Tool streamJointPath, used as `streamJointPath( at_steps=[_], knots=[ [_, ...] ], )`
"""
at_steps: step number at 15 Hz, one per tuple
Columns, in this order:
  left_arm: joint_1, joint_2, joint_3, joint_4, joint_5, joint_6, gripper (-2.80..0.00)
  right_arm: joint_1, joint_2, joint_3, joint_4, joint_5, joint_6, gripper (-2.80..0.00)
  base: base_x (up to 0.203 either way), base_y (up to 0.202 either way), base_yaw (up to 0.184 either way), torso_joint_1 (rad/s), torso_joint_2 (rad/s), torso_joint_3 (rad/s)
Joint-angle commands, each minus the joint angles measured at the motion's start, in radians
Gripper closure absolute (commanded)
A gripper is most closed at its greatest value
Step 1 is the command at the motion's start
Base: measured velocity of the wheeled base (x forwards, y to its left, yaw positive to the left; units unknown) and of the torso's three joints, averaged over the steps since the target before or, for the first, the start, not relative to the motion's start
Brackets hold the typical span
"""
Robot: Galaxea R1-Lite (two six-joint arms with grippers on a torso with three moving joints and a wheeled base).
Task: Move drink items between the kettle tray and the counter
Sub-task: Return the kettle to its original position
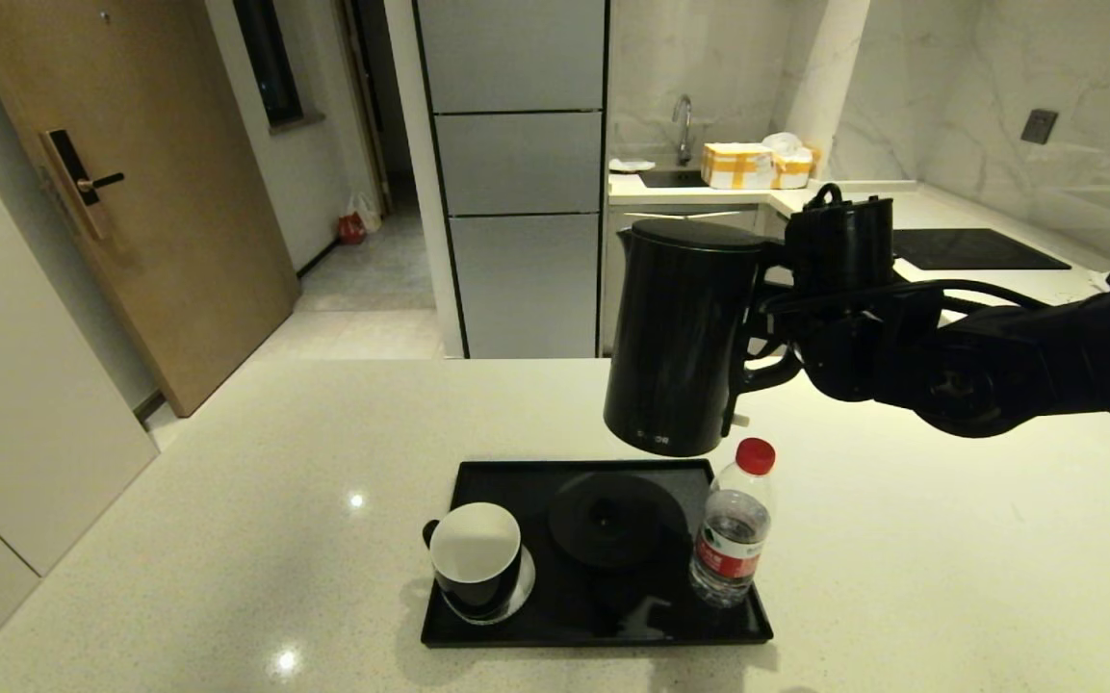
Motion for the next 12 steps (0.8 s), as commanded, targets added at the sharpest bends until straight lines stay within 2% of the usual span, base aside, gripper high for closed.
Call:
streamJointPath(
  at_steps=[1,12],
  knots=[
    [0.0,0.0,0.0,0.001,0.0,0.001,0.0,0.022,-0.003,0.004,0.012,0.023,0.001,0.0,0.0,0.0,0.0,0.0,0.0,0.0],
    [0.0,-0.002,0.0,0.0,0.001,0.001,0.0,0.045,0.033,0.017,-0.013,0.202,0.009,0.0,0.0,0.0,0.0,0.0,0.0,0.0]
  ],
)
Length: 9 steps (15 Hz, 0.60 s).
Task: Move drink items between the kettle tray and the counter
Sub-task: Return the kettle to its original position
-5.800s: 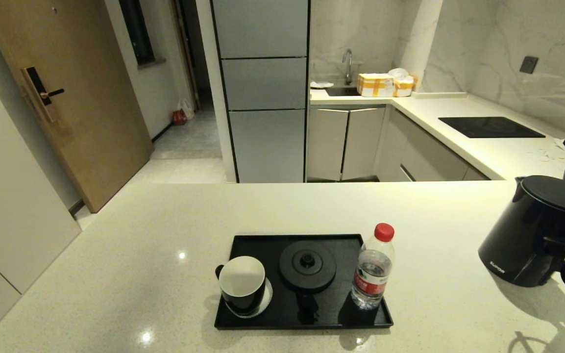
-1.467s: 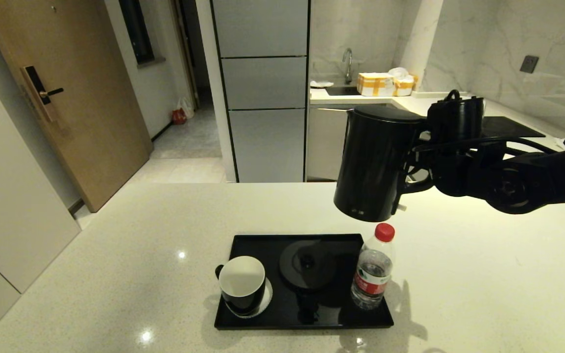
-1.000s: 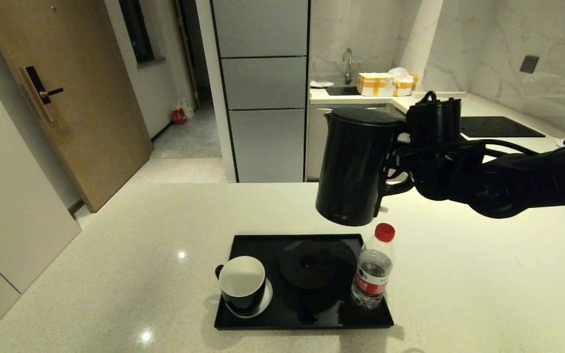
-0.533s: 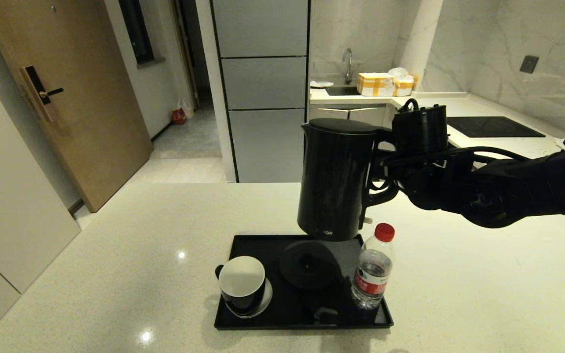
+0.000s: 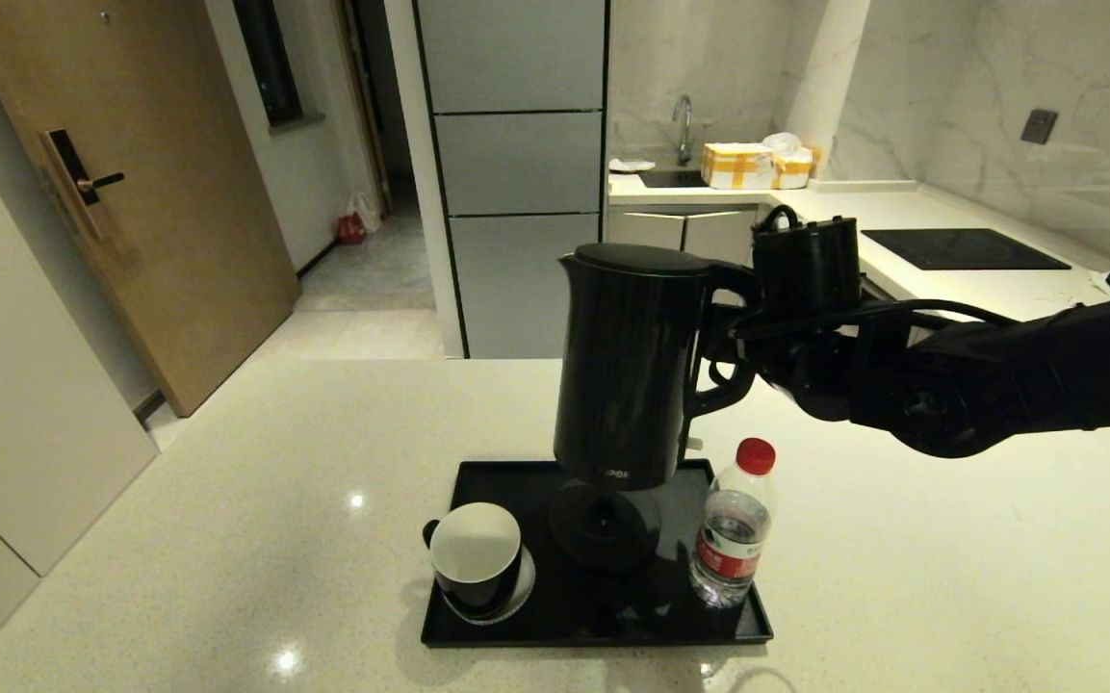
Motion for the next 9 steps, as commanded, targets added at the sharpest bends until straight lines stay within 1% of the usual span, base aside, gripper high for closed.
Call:
streamJointPath(
  at_steps=[1,4,6,9],
  knots=[
    [0.0,-0.001,0.0,0.0,0.0,0.001,0.0,0.0,0.017,0.014,-0.025,0.032,0.003,0.0,0.0,0.0,0.0,0.0,0.0,0.0],
    [0.0,-0.001,0.0,0.0,0.001,0.001,0.0,0.0,0.053,0.025,-0.09,0.039,-0.007,0.0,0.0,0.0,0.0,0.0,0.0,0.0],
    [0.0,-0.001,0.0,0.0,0.0,0.001,0.0,0.001,0.058,0.041,-0.119,0.088,-0.012,0.0,0.0,0.0,0.0,0.0,0.0,0.0],
    [0.0,0.0,0.0,0.0,0.0,0.001,0.0,0.0,0.059,0.053,-0.138,0.104,-0.036,0.0,0.0,0.0,0.0,0.0,0.0,0.0]
  ],
)
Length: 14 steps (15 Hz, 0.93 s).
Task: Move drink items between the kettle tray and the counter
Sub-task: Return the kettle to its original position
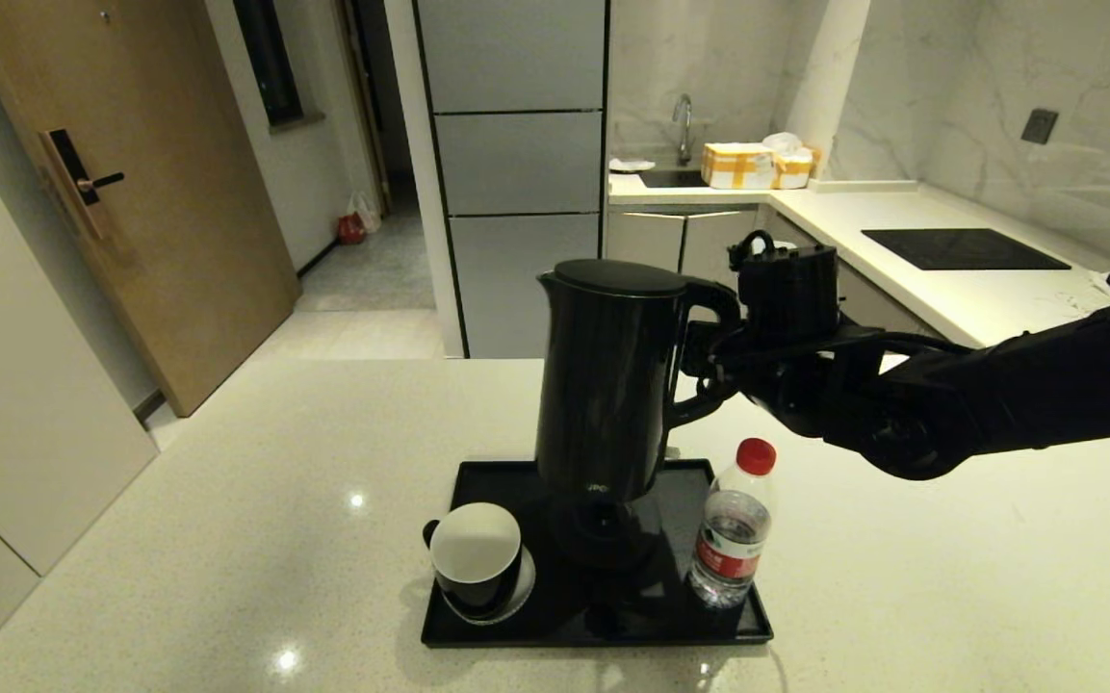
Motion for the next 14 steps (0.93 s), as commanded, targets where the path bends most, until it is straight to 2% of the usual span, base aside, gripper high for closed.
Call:
streamJointPath(
  at_steps=[1,5,14],
  knots=[
    [0.0,-0.001,0.0,0.001,0.0,0.0,0.0,-0.001,0.003,0.028,-0.042,0.018,-0.023,0.0,0.0,0.0,0.0,0.0,0.0,0.0],
    [0.0,-0.002,0.0,-0.001,0.0,0.0,0.0,-0.003,0.035,0.06,-0.186,0.035,-0.098,0.0,0.0,0.0,0.0,0.0,0.0,0.0],
    [0.0,-0.002,0.0,-0.001,0.0,0.0,0.0,0.025,0.049,0.016,-0.19,0.053,-0.148,0.0,0.0,0.0,0.0,0.0,0.0,0.0]
  ],
)
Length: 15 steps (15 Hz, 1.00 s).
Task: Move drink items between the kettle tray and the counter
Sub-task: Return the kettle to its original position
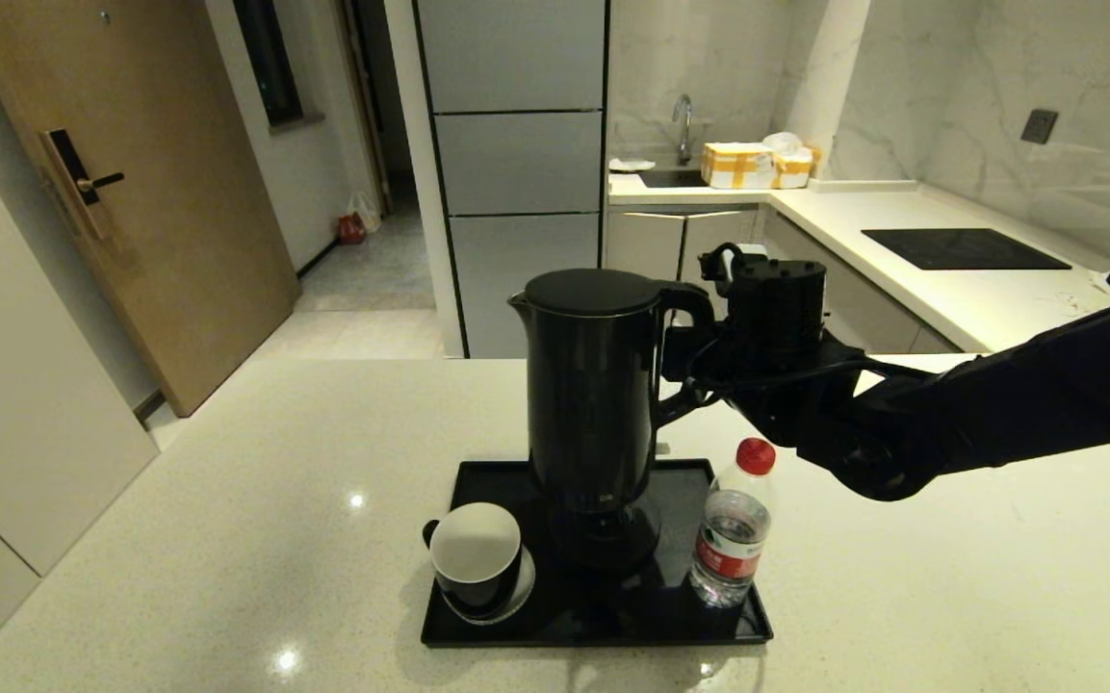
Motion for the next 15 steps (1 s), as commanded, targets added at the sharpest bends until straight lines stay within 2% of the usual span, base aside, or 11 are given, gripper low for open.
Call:
streamJointPath(
  at_steps=[1,6,10,15],
  knots=[
    [0.0,-0.002,0.0,0.0,0.0,0.001,0.0,0.012,-0.005,-0.005,-0.002,-0.003,-0.014,0.0,0.0,0.0,0.0,0.0,0.0,0.0],
    [0.0,-0.002,0.0,-0.001,0.0,0.001,0.0,0.027,0.007,0.002,-0.002,-0.013,-0.038,0.0,0.0,0.0,0.0,0.0,0.0,0.0],
    [0.0,-0.002,0.0,-0.001,0.0,0.001,0.0,0.004,0.065,-0.02,-0.047,-0.003,-0.032,0.0,0.0,0.0,0.0,0.0,0.0,0.0],
    [0.0,-0.002,0.0,-0.001,0.0,0.001,0.0,-0.046,0.072,-0.01,-0.08,0.08,-0.028,0.0,0.0,0.0,0.0,0.0,0.0,0.0]
  ],
)
